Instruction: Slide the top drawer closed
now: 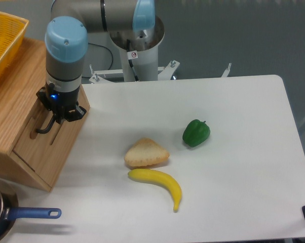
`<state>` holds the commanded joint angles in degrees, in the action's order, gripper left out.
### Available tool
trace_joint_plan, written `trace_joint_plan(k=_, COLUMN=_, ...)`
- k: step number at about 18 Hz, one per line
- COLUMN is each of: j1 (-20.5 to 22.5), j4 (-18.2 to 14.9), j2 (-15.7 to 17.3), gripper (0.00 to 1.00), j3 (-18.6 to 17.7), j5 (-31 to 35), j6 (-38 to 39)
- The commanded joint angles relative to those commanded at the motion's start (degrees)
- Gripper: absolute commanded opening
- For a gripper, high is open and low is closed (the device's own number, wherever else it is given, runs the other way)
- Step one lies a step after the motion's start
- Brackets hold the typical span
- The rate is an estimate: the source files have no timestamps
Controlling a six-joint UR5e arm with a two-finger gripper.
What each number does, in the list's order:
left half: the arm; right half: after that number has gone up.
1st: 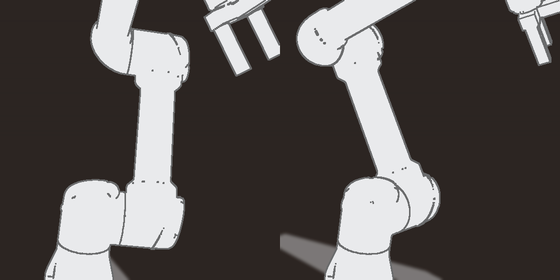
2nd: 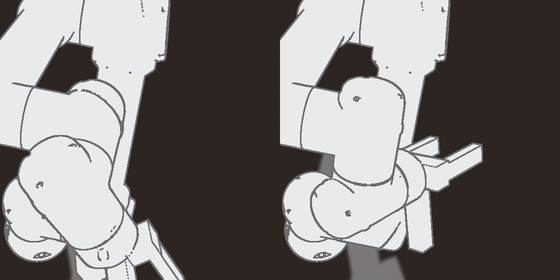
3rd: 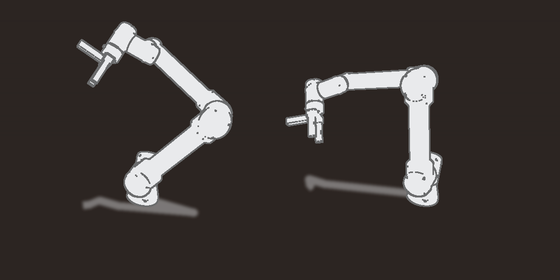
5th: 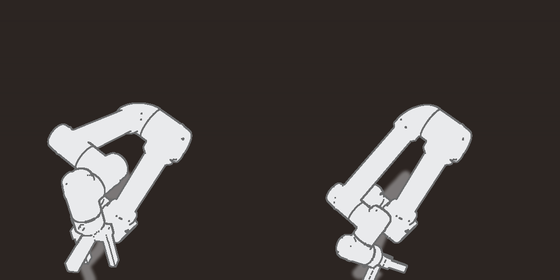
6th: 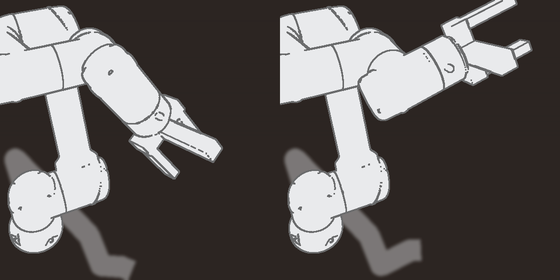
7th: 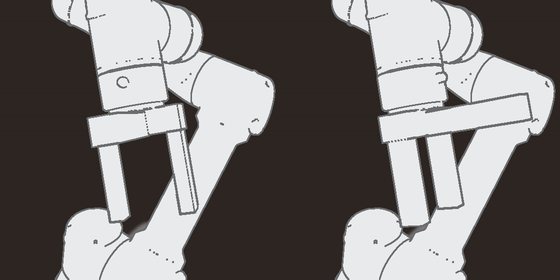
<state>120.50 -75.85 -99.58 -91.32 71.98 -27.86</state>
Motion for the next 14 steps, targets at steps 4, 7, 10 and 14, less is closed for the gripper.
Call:
trace_joint_plan(k=4, j1=0.09, j4=1.75, j2=-0.96, gripper=0.16, j3=0.53, j5=0.18, j6=-0.18)
trace_joint_plan(k=7, j1=1.84, j4=3.08, j2=-1.32, gripper=0.21, j3=0.62, j5=0.53, j6=-0.53)
trace_joint_plan(k=10, j1=5.35, j4=3.34, j2=-1.32, gripper=0.23, j3=0.97, j5=0.62, j6=-1.75)
trace_joint_plan(k=14, j1=9.92, j4=3.6, j2=-3.07, gripper=0.28, j3=3.07, j5=0.7, j6=-4.04)
